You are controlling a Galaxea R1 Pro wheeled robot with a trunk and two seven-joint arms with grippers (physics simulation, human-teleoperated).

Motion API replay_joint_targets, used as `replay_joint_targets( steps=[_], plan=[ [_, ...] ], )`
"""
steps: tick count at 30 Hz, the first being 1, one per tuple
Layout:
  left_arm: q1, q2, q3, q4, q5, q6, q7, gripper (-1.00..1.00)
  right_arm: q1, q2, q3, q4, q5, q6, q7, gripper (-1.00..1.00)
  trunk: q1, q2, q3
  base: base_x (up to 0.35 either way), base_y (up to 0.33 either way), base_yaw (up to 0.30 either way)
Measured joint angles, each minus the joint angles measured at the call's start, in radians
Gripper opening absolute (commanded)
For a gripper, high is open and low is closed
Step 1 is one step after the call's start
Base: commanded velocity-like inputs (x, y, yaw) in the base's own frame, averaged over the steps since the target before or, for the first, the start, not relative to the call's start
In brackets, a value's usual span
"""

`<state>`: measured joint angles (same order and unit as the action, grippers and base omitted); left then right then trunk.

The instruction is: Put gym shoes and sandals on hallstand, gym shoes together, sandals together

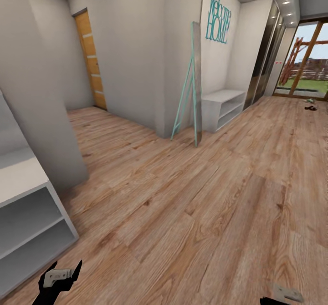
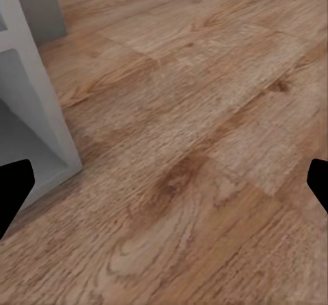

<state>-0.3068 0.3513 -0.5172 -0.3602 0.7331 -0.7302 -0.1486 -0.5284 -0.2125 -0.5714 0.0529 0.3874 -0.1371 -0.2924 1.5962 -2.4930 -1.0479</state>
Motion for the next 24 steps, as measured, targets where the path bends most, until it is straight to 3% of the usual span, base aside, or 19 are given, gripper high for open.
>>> replay_joint_targets(
  steps=[9, 24],
  plan=[
    [0.000, -0.003, -0.014, 0.000, -0.001, 0.000, 0.000, 1.00, 0.007, -0.001, -0.001, 0.000, -0.026, -0.017, -0.001, 1.00, 0.000, 0.000, 0.000, 0.062, -0.097, -0.143],
    [0.000, -0.007, -0.043, 0.000, -0.001, 0.000, 0.000, 1.00, 0.010, 0.000, 0.001, 0.001, -0.029, -0.019, -0.001, 1.00, 0.000, 0.000, 0.000, 0.252, -0.182, -0.025]
  ],
)
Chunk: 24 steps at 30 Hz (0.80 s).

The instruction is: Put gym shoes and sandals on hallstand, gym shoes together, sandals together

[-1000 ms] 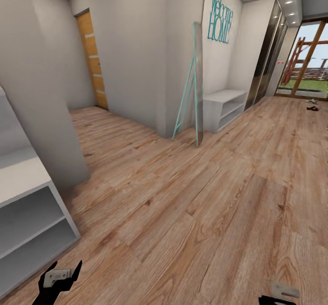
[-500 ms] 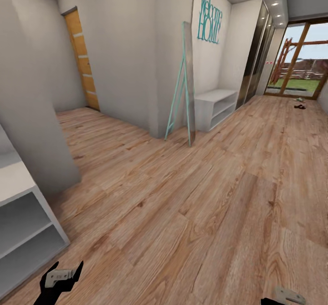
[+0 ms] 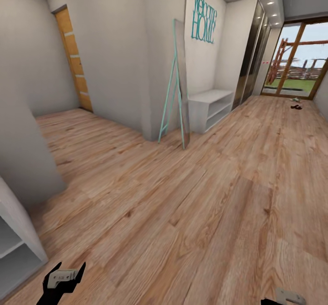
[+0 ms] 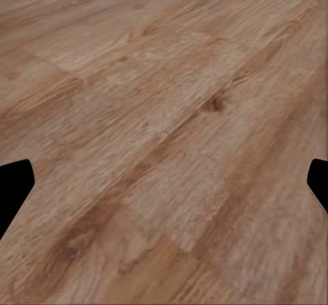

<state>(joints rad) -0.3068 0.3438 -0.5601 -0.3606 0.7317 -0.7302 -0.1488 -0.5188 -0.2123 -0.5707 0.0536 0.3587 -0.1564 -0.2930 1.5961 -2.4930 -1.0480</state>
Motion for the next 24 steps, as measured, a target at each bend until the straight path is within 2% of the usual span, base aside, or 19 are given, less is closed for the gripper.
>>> replay_joint_targets(
  steps=[10, 24],
  plan=[
    [0.000, 0.000, -0.001, 0.000, 0.000, 0.000, 0.000, 1.00, 0.000, 0.000, 0.000, 0.000, 0.000, 0.000, 0.000, 1.00, 0.000, 0.000, 0.000, 0.333, -0.025, -0.036],
    [0.000, 0.000, -0.001, 0.000, -0.001, 0.000, 0.000, 1.00, 0.000, 0.001, 0.000, 0.000, 0.000, 0.000, 0.000, 1.00, 0.000, 0.000, -0.006, 0.341, -0.004, -0.197]
  ],
)
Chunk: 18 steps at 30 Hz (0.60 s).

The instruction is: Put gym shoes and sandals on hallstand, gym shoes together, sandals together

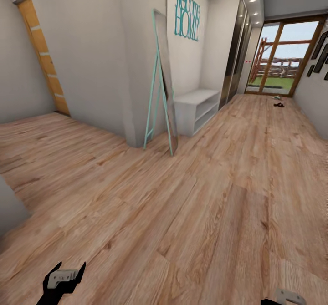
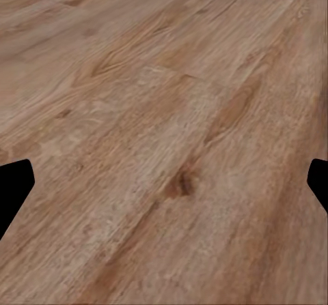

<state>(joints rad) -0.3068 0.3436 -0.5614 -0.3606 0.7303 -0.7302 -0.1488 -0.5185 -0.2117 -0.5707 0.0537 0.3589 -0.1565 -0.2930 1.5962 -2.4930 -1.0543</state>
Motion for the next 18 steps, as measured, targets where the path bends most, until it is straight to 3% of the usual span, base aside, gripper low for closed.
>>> replay_joint_targets(
  steps=[18],
  plan=[
    [0.000, 0.000, 0.000, 0.000, 0.000, 0.000, 0.000, 1.00, 0.000, 0.000, 0.000, 0.000, 0.000, 0.000, 0.000, 1.00, 0.000, 0.000, -0.010, 0.341, -0.021, -0.248]
  ],
)
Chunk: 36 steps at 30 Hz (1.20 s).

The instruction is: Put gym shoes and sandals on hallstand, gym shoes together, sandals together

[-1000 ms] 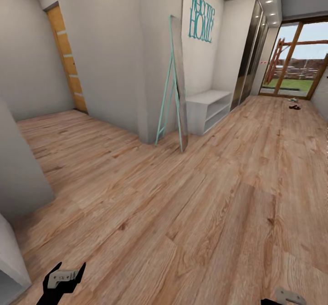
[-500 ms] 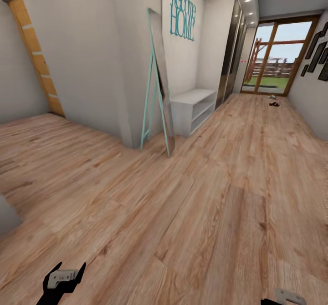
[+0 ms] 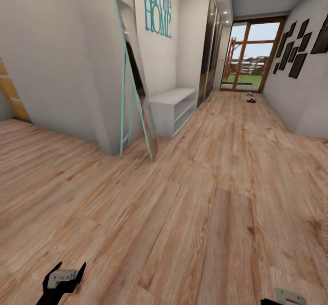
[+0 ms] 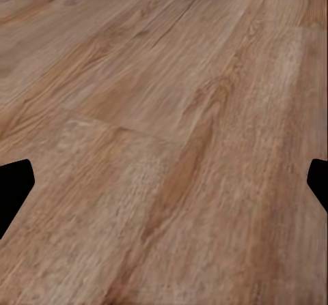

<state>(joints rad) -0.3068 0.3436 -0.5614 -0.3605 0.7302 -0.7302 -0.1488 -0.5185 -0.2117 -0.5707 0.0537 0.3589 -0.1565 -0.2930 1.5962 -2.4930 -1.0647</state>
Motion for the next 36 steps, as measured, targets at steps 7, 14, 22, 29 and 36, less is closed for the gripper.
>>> replay_joint_targets(
  steps=[7, 14, 22, 29, 36],
  plan=[
    [0.000, 0.000, 0.000, 0.000, 0.000, 0.000, 0.000, 1.00, 0.000, 0.000, 0.000, 0.000, 0.000, 0.000, 0.000, 1.00, 0.000, 0.000, -0.003, 0.324, -0.140, -0.127],
    [0.000, 0.000, 0.000, 0.000, 0.000, 0.000, 0.000, 1.00, 0.000, 0.001, 0.000, 0.000, 0.000, 0.000, 0.000, 1.00, 0.000, 0.000, -0.003, 0.316, -0.172, -0.038],
    [0.000, 0.000, 0.000, 0.000, 0.000, 0.000, 0.000, 1.00, 0.000, 0.001, 0.000, 0.000, 0.000, 0.000, 0.000, 1.00, 0.000, 0.000, -0.004, 0.314, -0.183, -0.009],
    [0.000, 0.000, 0.000, 0.000, 0.000, 0.000, 0.000, 1.00, 0.000, 0.002, 0.000, 0.000, 0.000, 0.000, 0.000, 1.00, 0.000, 0.000, -0.004, 0.313, -0.186, -0.002],
    [0.000, 0.000, 0.000, 0.000, 0.000, 0.000, 0.000, 1.00, 0.000, 0.002, 0.000, 0.000, 0.000, 0.000, 0.000, 1.00, 0.000, 0.000, -0.004, 0.313, -0.186, -0.001]
  ],
)
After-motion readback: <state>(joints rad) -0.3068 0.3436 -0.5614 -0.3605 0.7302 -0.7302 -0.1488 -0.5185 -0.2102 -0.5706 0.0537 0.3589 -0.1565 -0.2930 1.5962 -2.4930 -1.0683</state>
